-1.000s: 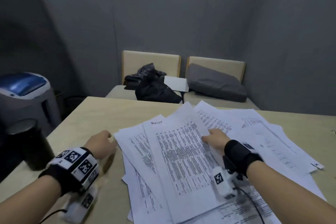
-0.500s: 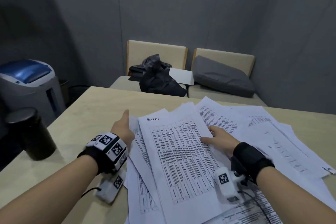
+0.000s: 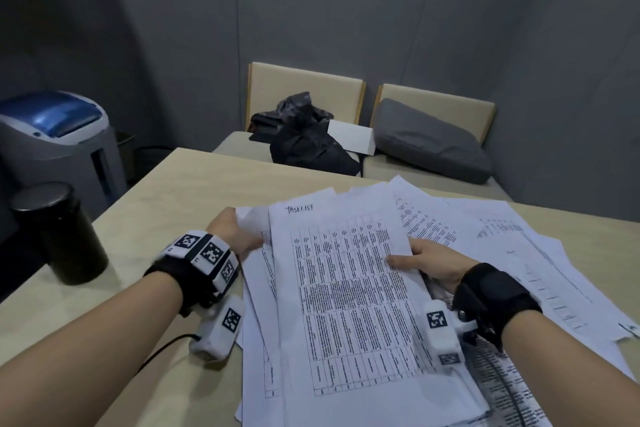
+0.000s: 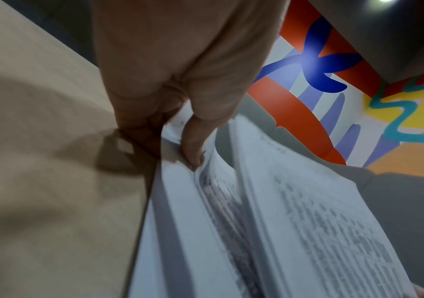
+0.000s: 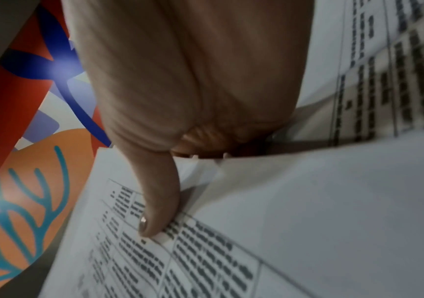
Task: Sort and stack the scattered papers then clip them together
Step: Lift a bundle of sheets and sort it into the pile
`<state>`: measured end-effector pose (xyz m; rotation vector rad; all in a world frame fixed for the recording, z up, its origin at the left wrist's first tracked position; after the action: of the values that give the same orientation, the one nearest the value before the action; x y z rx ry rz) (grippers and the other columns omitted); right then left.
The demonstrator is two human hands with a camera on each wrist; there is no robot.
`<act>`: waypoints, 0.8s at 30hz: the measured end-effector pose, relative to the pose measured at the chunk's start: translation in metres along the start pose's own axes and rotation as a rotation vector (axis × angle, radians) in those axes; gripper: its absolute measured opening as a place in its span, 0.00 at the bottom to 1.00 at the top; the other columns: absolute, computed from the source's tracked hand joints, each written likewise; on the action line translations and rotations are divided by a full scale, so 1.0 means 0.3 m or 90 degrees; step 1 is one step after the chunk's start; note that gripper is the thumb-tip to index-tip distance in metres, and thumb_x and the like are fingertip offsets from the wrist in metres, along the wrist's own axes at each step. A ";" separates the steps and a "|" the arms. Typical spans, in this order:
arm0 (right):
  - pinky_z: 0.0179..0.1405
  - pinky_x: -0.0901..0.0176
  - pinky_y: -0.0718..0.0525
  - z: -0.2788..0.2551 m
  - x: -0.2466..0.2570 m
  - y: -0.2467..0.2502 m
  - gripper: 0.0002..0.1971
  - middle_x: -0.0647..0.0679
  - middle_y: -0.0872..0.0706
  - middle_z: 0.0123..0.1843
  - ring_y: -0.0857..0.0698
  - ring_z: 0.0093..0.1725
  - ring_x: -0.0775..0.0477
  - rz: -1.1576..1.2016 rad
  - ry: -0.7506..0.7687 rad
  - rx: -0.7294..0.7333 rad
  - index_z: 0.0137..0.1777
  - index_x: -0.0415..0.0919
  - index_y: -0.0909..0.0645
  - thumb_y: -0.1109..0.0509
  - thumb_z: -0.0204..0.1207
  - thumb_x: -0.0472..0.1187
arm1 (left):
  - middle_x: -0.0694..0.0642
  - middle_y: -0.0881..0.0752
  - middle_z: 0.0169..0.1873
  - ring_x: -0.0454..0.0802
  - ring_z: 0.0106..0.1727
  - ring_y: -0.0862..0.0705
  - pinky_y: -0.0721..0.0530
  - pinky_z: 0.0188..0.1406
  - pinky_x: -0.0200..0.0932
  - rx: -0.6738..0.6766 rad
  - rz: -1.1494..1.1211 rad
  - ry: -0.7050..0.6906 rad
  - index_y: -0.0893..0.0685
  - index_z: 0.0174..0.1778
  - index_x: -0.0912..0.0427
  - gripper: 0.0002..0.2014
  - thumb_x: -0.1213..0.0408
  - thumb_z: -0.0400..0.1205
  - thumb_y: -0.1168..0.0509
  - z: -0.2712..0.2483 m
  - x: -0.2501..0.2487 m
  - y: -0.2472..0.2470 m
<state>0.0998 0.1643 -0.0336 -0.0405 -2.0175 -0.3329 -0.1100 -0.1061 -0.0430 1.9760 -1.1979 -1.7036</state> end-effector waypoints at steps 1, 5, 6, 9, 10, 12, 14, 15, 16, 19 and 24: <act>0.22 0.66 0.16 -0.002 -0.008 0.006 0.10 0.42 0.09 0.40 0.12 0.25 0.54 0.028 0.001 -0.001 0.58 0.29 0.20 0.31 0.78 0.32 | 0.59 0.16 0.56 0.59 0.55 0.17 0.19 0.47 0.47 0.003 0.004 -0.008 0.26 0.61 0.67 0.31 0.59 0.67 0.22 0.007 -0.002 0.000; 0.39 0.56 0.13 0.016 -0.021 0.016 0.24 0.38 0.11 0.49 0.11 0.39 0.46 0.085 0.002 -0.019 0.57 0.30 0.17 0.22 0.62 0.41 | 0.54 0.12 0.36 0.55 0.44 0.15 0.17 0.43 0.46 0.073 -0.062 -0.073 0.16 0.40 0.56 0.15 0.55 0.62 0.23 0.037 -0.031 -0.018; 0.40 0.56 0.13 0.019 -0.019 0.017 0.26 0.38 0.13 0.48 0.13 0.39 0.46 0.087 0.001 -0.034 0.56 0.30 0.17 0.20 0.59 0.43 | 0.53 0.12 0.35 0.55 0.44 0.14 0.16 0.47 0.48 0.092 -0.080 -0.086 0.16 0.37 0.53 0.10 0.58 0.67 0.22 0.048 -0.034 -0.023; 0.53 0.45 0.18 0.032 -0.024 0.014 0.37 0.37 0.16 0.48 0.18 0.46 0.40 0.073 0.034 -0.042 0.56 0.30 0.17 0.13 0.49 0.52 | 0.58 0.09 0.45 0.60 0.51 0.11 0.15 0.58 0.59 0.158 -0.137 -0.111 0.13 0.45 0.54 0.07 0.62 0.73 0.25 0.024 -0.064 -0.034; 0.55 0.44 0.19 0.028 -0.024 0.014 0.34 0.38 0.16 0.47 0.18 0.46 0.40 0.081 0.036 -0.041 0.53 0.32 0.16 0.14 0.52 0.53 | 0.62 0.09 0.48 0.61 0.52 0.11 0.14 0.57 0.61 0.177 -0.177 -0.110 0.13 0.51 0.59 0.10 0.65 0.74 0.26 0.012 -0.076 -0.037; 0.49 0.49 0.17 0.025 -0.032 0.019 0.20 0.42 0.15 0.42 0.17 0.40 0.44 0.114 0.039 -0.037 0.48 0.35 0.17 0.19 0.62 0.47 | 0.67 0.11 0.51 0.60 0.48 0.10 0.10 0.49 0.55 0.221 -0.256 -0.109 0.16 0.57 0.68 0.11 0.75 0.79 0.33 -0.020 -0.105 -0.056; 0.40 0.57 0.18 0.019 -0.039 0.024 0.15 0.45 0.16 0.39 0.19 0.35 0.49 0.123 0.038 -0.039 0.47 0.36 0.18 0.22 0.67 0.44 | 0.65 0.11 0.48 0.54 0.41 0.09 0.09 0.39 0.46 0.274 -0.291 -0.121 0.17 0.56 0.71 0.10 0.81 0.81 0.38 -0.045 -0.131 -0.083; 0.41 0.57 0.19 0.019 -0.041 0.028 0.21 0.44 0.17 0.40 0.19 0.37 0.49 0.117 0.047 -0.043 0.49 0.35 0.19 0.18 0.64 0.48 | 0.64 0.11 0.46 0.53 0.39 0.09 0.09 0.38 0.44 0.300 -0.307 -0.129 0.17 0.54 0.71 0.09 0.81 0.81 0.39 -0.065 -0.147 -0.093; 0.46 0.54 0.19 0.022 -0.043 0.036 0.31 0.42 0.16 0.44 0.19 0.41 0.46 0.108 0.057 -0.050 0.53 0.35 0.19 0.14 0.57 0.53 | 0.64 0.11 0.45 0.52 0.39 0.09 0.09 0.40 0.45 0.311 -0.326 -0.120 0.16 0.52 0.70 0.07 0.79 0.81 0.38 -0.068 -0.152 -0.096; 0.67 0.44 0.20 0.024 -0.031 0.048 0.42 0.43 0.13 0.62 0.15 0.60 0.41 0.084 0.074 -0.069 0.69 0.38 0.23 0.14 0.55 0.52 | 0.64 0.10 0.48 0.59 0.47 0.10 0.12 0.55 0.55 0.210 -0.221 -0.094 0.15 0.49 0.65 0.12 0.59 0.81 0.33 -0.030 -0.134 -0.082; 0.65 0.46 0.17 0.027 -0.027 0.057 0.38 0.41 0.13 0.65 0.14 0.61 0.38 0.061 0.061 -0.110 0.70 0.36 0.24 0.16 0.61 0.47 | 0.62 0.22 0.66 0.63 0.67 0.25 0.25 0.66 0.51 -0.035 0.269 -0.144 0.24 0.68 0.61 0.24 0.50 0.81 0.37 0.000 -0.084 -0.006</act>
<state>0.0995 0.1838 -0.0405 -0.2243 -1.8812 -0.4393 -0.1086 -0.0868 -0.0267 1.3946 -1.4972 -1.7385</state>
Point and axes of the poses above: each hand's wrist, its own z-axis towards the middle knuckle, its own y-axis out of the back of the hand, x = y × z, the point moved 6 cm from there along z, towards the middle knuckle
